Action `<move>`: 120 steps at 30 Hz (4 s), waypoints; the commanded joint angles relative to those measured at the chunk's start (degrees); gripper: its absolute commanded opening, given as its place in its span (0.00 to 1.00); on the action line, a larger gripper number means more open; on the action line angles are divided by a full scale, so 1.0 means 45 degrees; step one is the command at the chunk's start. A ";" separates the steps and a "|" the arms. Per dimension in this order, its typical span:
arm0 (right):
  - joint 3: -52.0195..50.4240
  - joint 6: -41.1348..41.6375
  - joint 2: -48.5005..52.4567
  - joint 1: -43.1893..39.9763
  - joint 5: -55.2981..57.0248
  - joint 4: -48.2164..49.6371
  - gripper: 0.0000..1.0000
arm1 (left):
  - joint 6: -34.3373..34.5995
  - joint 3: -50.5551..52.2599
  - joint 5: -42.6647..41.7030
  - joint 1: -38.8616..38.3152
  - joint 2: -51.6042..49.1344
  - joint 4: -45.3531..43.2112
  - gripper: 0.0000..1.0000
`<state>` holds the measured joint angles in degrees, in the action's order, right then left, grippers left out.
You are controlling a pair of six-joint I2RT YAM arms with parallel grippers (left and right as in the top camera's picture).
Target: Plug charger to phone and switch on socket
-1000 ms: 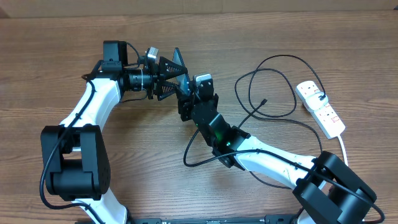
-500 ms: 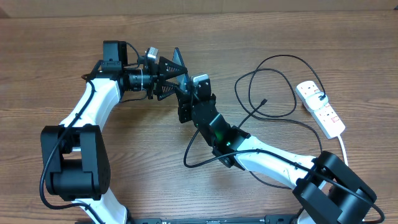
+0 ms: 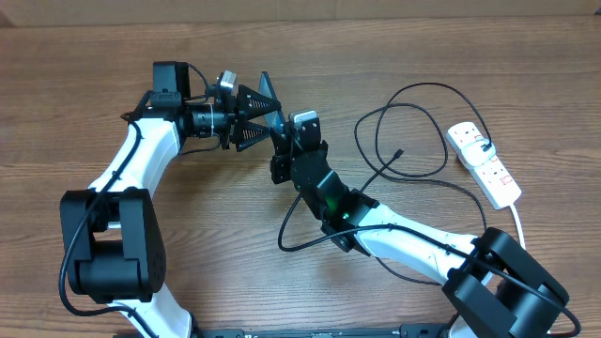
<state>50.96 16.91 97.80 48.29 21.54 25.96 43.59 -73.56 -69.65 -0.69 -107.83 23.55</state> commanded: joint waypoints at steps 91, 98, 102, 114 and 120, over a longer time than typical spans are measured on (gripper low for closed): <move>-0.0029 1.6971 -0.1273 -0.3434 -0.6120 -0.1739 0.04 | 0.5401 -0.0087 0.0447 -0.0291 -0.1297 -0.1307 0.60; -0.0029 1.6956 -0.1273 -0.3220 -0.4949 -0.2754 0.04 | 0.5751 -0.0087 0.0078 -0.0272 -0.1297 -0.2064 0.66; -0.0029 1.6961 -0.1248 -0.3220 -0.5013 -0.3079 0.04 | 0.5746 -0.0087 0.0180 -0.0219 -0.1297 -0.2365 0.66; -0.0029 1.7427 -0.1243 -0.2516 -0.5620 -0.1525 0.04 | 0.6105 -0.0087 0.0461 -0.0282 -0.1297 -0.2720 0.54; -0.0029 1.9356 -0.1200 -0.2399 -0.5600 -0.1734 0.14 | 0.6887 -0.0087 0.0525 -0.0272 -0.1297 -0.2725 0.43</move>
<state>50.17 98.61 92.66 36.88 -3.84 17.23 72.10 -73.45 -67.68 -1.80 -113.75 11.42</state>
